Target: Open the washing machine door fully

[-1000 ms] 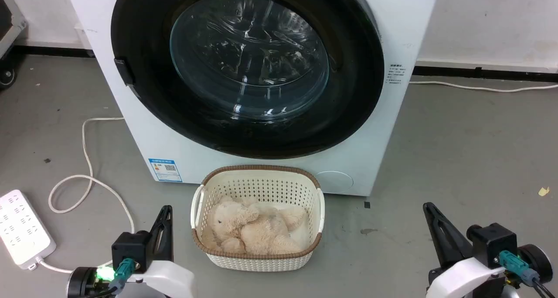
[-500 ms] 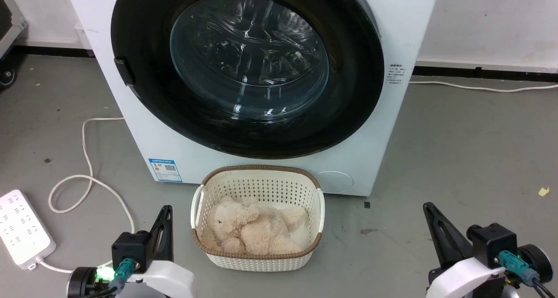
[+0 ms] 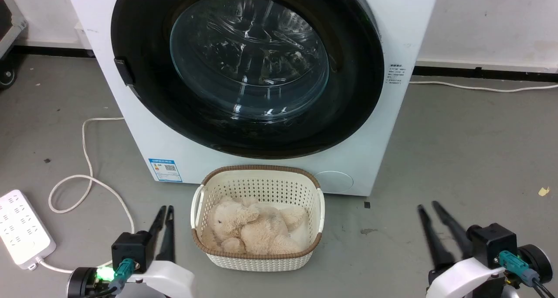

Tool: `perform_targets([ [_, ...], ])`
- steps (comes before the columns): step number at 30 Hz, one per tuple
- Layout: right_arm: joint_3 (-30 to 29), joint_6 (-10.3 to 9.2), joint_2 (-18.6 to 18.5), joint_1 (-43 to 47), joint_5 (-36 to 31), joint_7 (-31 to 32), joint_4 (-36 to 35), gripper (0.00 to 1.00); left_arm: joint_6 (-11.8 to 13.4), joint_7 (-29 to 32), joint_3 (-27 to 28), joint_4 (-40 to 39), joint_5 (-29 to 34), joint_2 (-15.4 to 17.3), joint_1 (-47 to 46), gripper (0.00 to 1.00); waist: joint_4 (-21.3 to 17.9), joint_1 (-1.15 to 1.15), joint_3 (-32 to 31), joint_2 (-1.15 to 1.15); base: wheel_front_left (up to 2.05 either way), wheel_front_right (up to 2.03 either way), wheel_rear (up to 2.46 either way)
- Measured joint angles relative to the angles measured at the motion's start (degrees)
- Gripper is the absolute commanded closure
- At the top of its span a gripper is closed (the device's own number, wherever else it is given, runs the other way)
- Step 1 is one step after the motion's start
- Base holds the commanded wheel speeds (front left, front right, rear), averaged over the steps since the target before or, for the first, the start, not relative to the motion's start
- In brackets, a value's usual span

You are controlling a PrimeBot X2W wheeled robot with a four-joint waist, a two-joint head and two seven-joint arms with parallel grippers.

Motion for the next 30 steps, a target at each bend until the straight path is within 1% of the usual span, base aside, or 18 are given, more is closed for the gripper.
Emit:
perform_targets([
  [17, -0.75, 0.0, 0.0, 0.04, 0.1, -1.59, -0.48, 0.0, 0.19, -1.62, -1.26, -0.03, -0.08, 0.0, 0.01, 0.0, -0.02, 0.0, 0.4, 0.0, 0.0, 0.0, 0.0],
  [26, -1.36, 0.0, -0.12, -0.29, 0.63, -2.83, -0.91, 0.0, 0.82, -2.83, -2.14, -0.75, -0.16, 0.0, -0.01, 0.0, 0.13, 0.0, 2.28, 0.0, 0.0, 0.0, 0.0],
  [30, -1.38, 0.0, -0.65, -2.14, 1.57, -3.13, -0.92, 0.0, 1.03, -3.36, -2.66, -1.08, -0.16, -0.01, -0.05, 0.0, 0.31, 0.0, 3.15, 0.0, 0.0, 0.0, 0.0],
])
